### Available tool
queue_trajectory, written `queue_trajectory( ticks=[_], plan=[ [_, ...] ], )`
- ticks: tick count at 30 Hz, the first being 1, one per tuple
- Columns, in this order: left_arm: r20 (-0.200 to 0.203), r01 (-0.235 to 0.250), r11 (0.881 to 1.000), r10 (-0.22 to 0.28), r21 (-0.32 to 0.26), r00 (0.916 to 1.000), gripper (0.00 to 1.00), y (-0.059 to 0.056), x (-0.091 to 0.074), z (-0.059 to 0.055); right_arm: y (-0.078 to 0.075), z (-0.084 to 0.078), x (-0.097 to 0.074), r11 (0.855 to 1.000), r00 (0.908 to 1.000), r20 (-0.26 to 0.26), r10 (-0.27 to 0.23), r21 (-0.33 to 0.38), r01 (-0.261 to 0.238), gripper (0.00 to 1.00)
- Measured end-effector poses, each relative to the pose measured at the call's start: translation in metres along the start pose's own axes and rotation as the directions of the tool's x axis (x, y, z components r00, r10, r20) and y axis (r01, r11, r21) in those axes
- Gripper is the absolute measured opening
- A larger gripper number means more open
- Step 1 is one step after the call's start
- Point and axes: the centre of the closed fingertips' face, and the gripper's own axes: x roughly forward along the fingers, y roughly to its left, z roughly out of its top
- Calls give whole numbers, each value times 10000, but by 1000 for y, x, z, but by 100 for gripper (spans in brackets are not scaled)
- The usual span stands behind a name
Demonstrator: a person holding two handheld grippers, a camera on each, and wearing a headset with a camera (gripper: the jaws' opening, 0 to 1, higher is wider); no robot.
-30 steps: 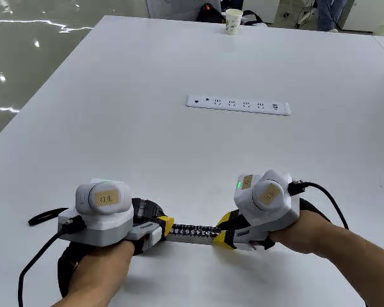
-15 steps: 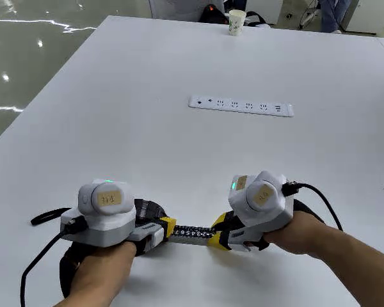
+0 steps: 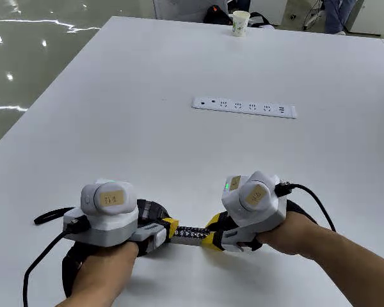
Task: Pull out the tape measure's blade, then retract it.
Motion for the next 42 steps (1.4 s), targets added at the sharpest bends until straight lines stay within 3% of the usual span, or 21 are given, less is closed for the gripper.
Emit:
queue_trajectory(
  ticks=[42],
  plan=[
    [-71, 131, 9997, -132, -182, 9999, 60, 0, -1, 1, 7, 35, 28, 9990, 9977, 548, 393, -235, -380, 10]
  ],
)
